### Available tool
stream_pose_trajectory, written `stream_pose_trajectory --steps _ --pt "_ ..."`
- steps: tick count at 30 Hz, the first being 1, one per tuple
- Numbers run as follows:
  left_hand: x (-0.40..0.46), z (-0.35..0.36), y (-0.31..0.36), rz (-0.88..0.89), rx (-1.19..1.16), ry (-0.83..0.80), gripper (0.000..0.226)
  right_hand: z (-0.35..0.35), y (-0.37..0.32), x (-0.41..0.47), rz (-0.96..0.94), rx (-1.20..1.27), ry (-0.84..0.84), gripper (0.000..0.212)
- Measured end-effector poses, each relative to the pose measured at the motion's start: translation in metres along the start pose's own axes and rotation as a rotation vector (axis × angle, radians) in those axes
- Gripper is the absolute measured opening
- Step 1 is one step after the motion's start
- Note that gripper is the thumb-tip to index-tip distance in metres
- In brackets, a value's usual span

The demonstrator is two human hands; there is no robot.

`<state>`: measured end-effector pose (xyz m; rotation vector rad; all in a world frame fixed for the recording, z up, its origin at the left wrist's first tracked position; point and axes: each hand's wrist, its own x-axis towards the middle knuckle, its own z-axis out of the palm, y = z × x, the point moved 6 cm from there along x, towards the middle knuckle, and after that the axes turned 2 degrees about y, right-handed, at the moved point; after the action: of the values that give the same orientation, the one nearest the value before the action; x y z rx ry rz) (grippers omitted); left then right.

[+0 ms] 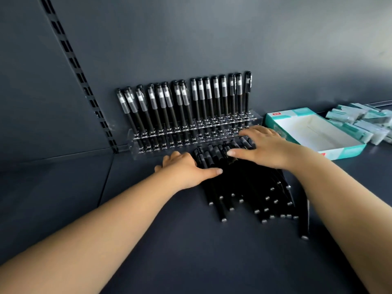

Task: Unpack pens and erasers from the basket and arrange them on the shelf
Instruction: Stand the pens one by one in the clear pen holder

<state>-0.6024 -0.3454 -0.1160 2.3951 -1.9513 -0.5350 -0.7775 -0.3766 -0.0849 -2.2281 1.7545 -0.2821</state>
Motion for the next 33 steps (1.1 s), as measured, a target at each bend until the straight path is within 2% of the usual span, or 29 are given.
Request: stream_pose_trajectory --steps 5,11,15,18,20,22,24,26,28,29,33 --pt "0.006 -0.004 -0.011 -0.010 -0.174 -0.096 0.068 0.016 -0.005 0.002 -0.003 -0.034 -0.107 0.079" --pt "0.000 -0.015 -0.010 0.001 -0.127 -0.023 0.055 0.017 -0.009 -0.001 -0.003 0.003 -0.119 0.078" --pt "0.001 -0.019 -0.018 -0.014 -0.245 -0.030 0.044 0.017 -0.008 -0.001 0.000 0.018 -0.128 0.078" --pt "0.000 -0.022 -0.028 -0.003 -0.419 -0.007 0.036 0.017 -0.006 0.000 -0.006 0.013 -0.119 0.080" --pt "-0.002 -0.026 -0.037 -0.029 -0.650 0.020 0.046 0.018 -0.005 0.003 -0.006 0.006 -0.098 0.082" --pt "-0.011 -0.032 -0.039 -0.001 -0.940 0.037 0.033 0.009 -0.010 0.005 -0.079 0.019 0.036 0.081" --pt "-0.022 -0.038 -0.037 0.091 -1.186 0.071 0.011 -0.014 -0.023 0.002 -0.172 0.203 0.289 0.055" --pt "-0.038 -0.042 -0.036 0.189 -1.359 0.149 0.007 -0.030 -0.040 -0.009 -0.196 0.574 0.400 0.028" --pt "-0.050 -0.042 -0.037 0.300 -1.411 0.244 0.008 -0.031 -0.063 -0.020 -0.228 0.927 0.340 0.009" --pt "-0.055 -0.041 -0.037 0.355 -1.399 0.286 0.007 -0.030 -0.077 -0.025 -0.271 1.014 0.292 0.006" --pt "-0.068 -0.035 -0.041 0.491 -1.352 0.356 0.020 -0.027 -0.121 -0.043 -0.438 1.143 0.185 0.010"
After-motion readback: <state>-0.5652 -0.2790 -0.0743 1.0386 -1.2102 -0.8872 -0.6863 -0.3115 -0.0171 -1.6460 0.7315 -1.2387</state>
